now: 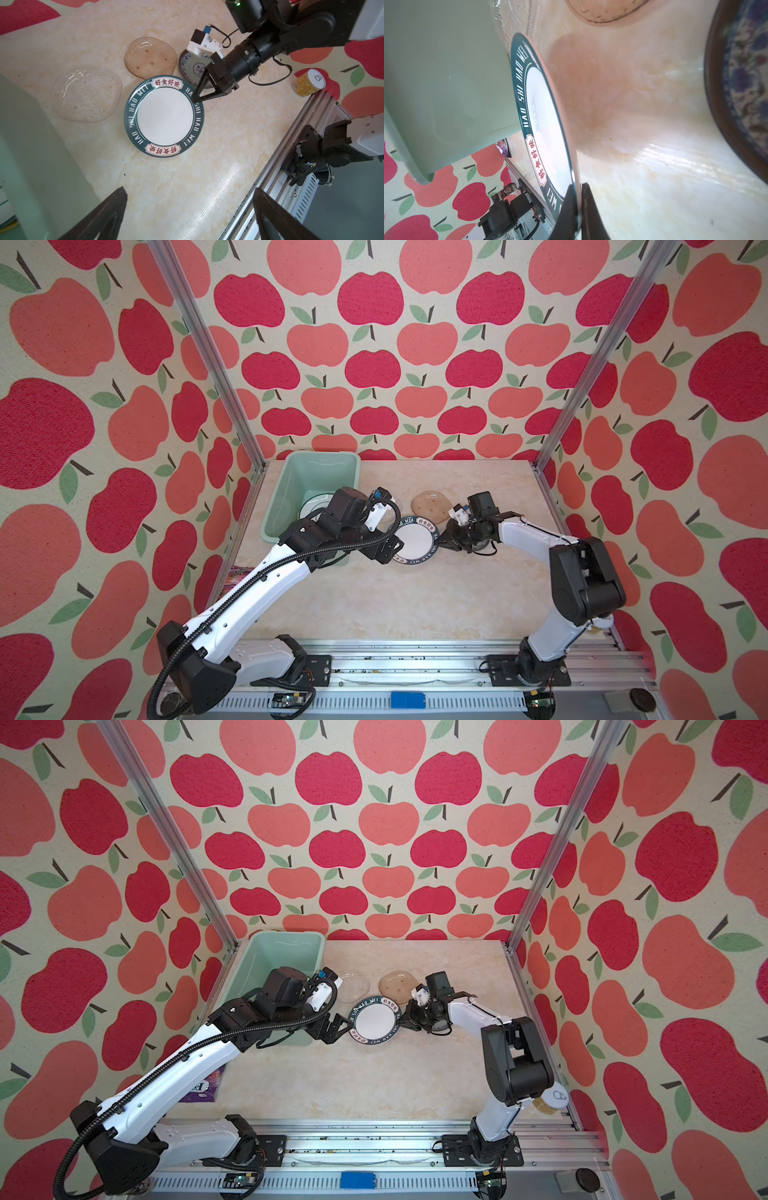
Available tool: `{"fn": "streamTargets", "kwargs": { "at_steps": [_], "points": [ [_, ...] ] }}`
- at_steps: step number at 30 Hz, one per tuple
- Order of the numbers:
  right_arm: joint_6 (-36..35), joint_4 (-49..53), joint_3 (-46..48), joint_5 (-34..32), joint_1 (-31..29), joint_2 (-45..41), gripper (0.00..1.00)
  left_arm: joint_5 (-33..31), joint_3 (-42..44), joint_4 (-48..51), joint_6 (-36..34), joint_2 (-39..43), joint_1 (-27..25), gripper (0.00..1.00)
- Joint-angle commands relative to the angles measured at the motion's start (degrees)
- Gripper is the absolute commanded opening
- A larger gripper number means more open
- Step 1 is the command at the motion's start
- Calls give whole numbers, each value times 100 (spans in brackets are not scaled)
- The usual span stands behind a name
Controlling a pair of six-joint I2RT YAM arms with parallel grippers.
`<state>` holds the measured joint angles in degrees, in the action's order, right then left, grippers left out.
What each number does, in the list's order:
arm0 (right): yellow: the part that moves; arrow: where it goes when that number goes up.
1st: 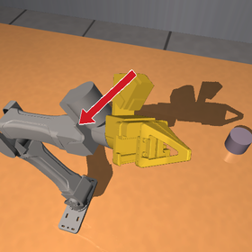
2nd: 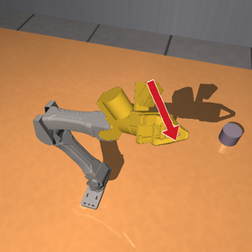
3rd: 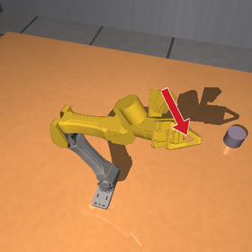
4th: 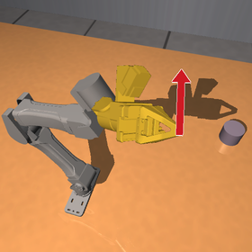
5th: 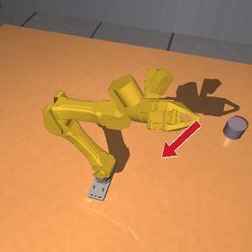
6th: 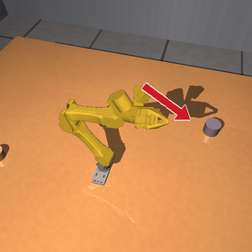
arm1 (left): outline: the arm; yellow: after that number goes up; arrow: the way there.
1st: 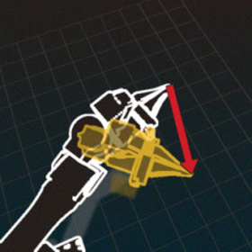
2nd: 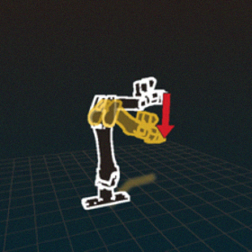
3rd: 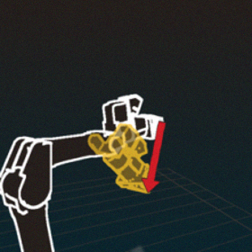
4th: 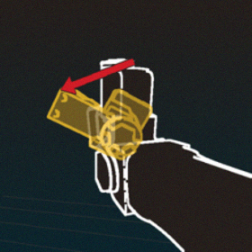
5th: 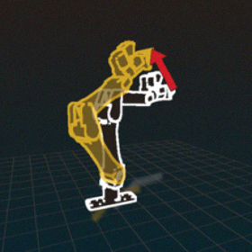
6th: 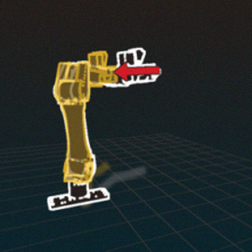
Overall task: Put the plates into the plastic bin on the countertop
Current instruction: 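Tilt the HAO SHI HAO WEI plate upright with the right gripper while the left approaches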
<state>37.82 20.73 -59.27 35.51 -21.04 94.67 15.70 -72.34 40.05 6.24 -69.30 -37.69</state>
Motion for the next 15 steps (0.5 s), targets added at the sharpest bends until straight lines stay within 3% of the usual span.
{"fn": "streamTargets", "kwargs": {
  "at_steps": [1, 15],
  "points": [
    [-239, 517, -239, -26, 73, -680, 0, 416, 15, -283, 682, 153, 363, 95],
    [-31, 1086, -1601, 285, 17, -1856, 0, 2303, -176, -740, 2634, 189, 2081, 88]
  ]
}}
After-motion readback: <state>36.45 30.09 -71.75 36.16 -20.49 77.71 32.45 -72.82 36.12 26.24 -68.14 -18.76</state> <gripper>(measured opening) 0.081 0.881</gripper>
